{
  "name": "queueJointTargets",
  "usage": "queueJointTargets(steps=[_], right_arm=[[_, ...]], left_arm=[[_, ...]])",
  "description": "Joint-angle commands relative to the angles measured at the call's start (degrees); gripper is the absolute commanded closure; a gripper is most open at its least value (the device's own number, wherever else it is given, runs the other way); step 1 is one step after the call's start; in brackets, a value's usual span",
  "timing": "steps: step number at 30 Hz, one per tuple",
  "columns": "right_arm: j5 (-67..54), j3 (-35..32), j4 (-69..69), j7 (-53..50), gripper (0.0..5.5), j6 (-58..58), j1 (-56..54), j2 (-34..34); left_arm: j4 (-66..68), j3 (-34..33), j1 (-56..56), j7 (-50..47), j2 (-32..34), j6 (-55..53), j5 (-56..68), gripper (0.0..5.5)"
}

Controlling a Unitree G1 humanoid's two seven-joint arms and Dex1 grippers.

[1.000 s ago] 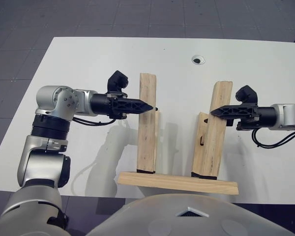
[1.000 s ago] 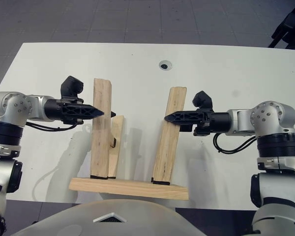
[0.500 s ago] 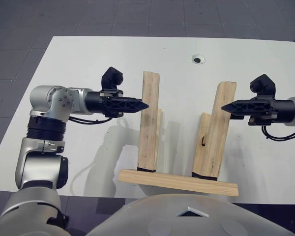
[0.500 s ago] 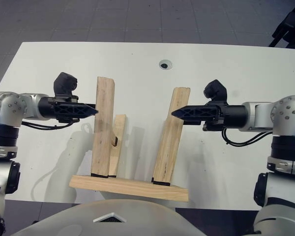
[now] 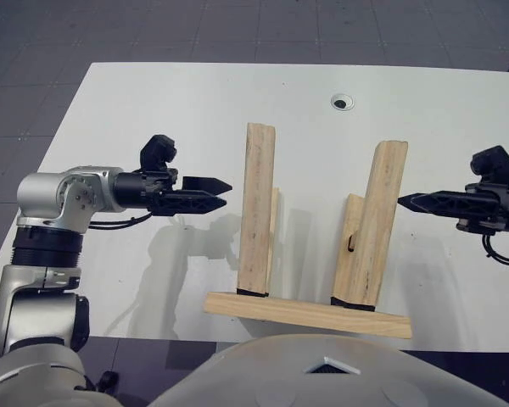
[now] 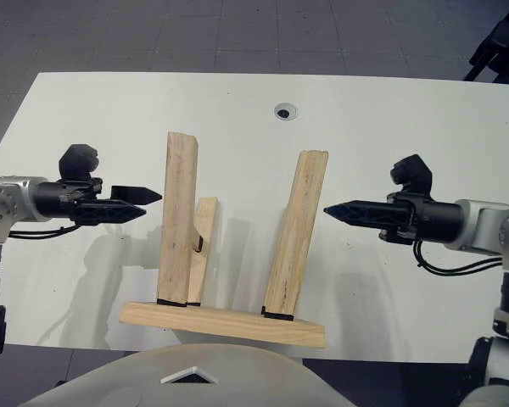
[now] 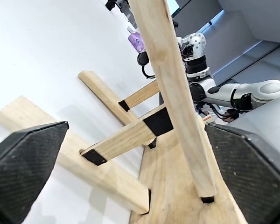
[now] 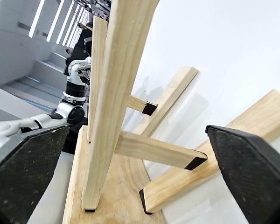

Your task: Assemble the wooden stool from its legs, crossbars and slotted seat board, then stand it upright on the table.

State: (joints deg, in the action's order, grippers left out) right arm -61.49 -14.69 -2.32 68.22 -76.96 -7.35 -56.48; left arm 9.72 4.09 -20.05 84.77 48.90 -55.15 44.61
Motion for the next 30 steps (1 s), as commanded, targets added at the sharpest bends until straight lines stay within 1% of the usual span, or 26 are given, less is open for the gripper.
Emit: queueJointTargets(steps=[1,3,5,7,9,11,12,15,16,19,22,26,30], right_arm=[[0.42,-7.77,-4.31,5.71,0.00,5.36,8.28,-3.23],[1.66,-13.31,-7.95,8.22,0.00,10.66,13.88,-2.15],[6.21,-21.46,-12.93,8.94,0.00,26.58,17.93,5.78],[9.31,-25.28,-12.66,7.48,0.00,35.61,20.54,10.52],[17.72,-22.39,-15.60,11.68,0.00,44.35,29.05,9.76],[22.85,-22.18,-18.48,17.95,0.00,52.47,36.59,9.45],[23.46,-23.06,-19.14,19.69,0.00,54.89,38.33,9.48],[25.05,-23.47,-20.39,23.53,0.00,59.82,44.74,6.88],[26.64,-23.06,-19.86,24.05,0.00,63.41,46.71,5.74],[29.84,-21.26,-17.86,24.27,0.00,71.64,49.65,2.94],[33.08,-17.88,-18.01,23.93,0.00,75.03,47.78,1.65],[34.03,-14.31,-24.66,19.11,0.00,74.77,44.32,2.44],[33.97,-12.29,-31.61,16.20,0.00,74.20,44.93,3.29]], left_arm=[[-4.14,-4.19,5.39,2.91,4.78,3.22,-0.29,0.05],[-6.46,-6.60,9.79,4.73,6.96,6.77,-0.98,0.05],[-10.95,-10.56,18.14,6.93,8.92,15.72,-1.83,0.05],[-14.75,-12.59,24.93,7.68,10.51,23.82,-2.98,0.05],[-18.37,-15.92,32.45,7.68,8.96,38.16,-7.24,0.05],[-19.85,-17.67,38.87,7.70,8.54,51.92,-7.95,0.05],[-19.77,-17.78,41.47,7.72,8.85,57.89,-7.81,0.05],[-19.68,-17.28,46.35,7.72,8.77,71.59,-7.71,0.05],[-20.17,-17.45,46.44,7.72,6.87,74.67,-8.05,0.05],[-20.97,-16.32,47.01,7.64,2.71,82.38,-8.77,0.05],[-23.50,-13.31,47.55,6.18,-0.78,85.36,-10.86,0.05],[-27.99,-8.86,44.70,-1.13,-4.50,82.04,-14.78,0.05],[-30.02,-7.20,44.40,-3.67,-4.68,80.62,-15.81,0.05]])
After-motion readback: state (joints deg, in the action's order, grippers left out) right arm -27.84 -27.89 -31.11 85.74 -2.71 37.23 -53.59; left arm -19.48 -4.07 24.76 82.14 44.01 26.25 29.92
